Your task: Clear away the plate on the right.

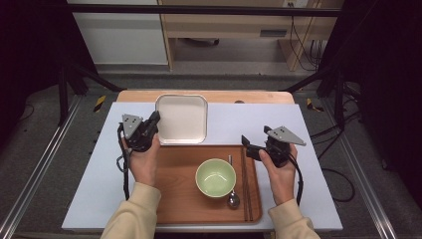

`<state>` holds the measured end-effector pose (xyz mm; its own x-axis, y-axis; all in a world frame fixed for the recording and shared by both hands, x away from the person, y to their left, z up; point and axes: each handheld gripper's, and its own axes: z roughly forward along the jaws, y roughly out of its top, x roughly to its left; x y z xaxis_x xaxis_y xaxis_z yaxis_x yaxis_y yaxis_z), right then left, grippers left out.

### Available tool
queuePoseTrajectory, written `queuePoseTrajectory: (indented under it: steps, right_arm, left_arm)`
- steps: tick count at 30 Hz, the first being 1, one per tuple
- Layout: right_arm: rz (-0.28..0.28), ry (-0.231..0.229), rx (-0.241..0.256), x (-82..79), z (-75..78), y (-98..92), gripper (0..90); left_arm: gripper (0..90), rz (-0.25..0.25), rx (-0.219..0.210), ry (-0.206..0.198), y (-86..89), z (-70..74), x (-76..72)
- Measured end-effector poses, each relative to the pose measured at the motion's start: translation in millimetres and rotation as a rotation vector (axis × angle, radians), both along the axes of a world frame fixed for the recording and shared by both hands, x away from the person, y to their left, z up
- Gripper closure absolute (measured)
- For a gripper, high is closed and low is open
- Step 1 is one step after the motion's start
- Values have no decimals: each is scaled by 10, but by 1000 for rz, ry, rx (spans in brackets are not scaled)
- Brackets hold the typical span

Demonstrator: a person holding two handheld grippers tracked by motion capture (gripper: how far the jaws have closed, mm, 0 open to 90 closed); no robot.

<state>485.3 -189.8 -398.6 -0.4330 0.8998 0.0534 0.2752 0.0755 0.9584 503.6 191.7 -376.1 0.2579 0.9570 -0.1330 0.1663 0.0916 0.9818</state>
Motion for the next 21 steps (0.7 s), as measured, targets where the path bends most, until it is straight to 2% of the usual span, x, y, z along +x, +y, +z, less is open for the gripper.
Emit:
queuePoseTrajectory:
  steps: [6, 8, 10, 16, 19, 21]
  right_arm:
    - [-19, 22, 25, -9, -20, -119, 125]
    - [-24, 15, 11, -26, -22, -141, 124]
    - [-36, -2, -14, -68, -35, -178, 119]
    - [-65, -110, -81, -230, -178, -367, 123]
    - [-93, -147, -63, -292, -263, -483, 135]
    - [-101, -151, -55, -309, -276, -543, 141]
  left_arm:
    - [893, 5, 7, 20, 61, -48, 8]
    - [893, 8, 3, 23, 103, -57, 5]
    - [893, 17, 1, 27, 172, -63, -4]
    - [893, 38, 4, 43, 368, -86, -30]
    - [893, 40, 3, 51, 426, -108, -42]
    - [893, 43, 1, 54, 445, -122, -50]
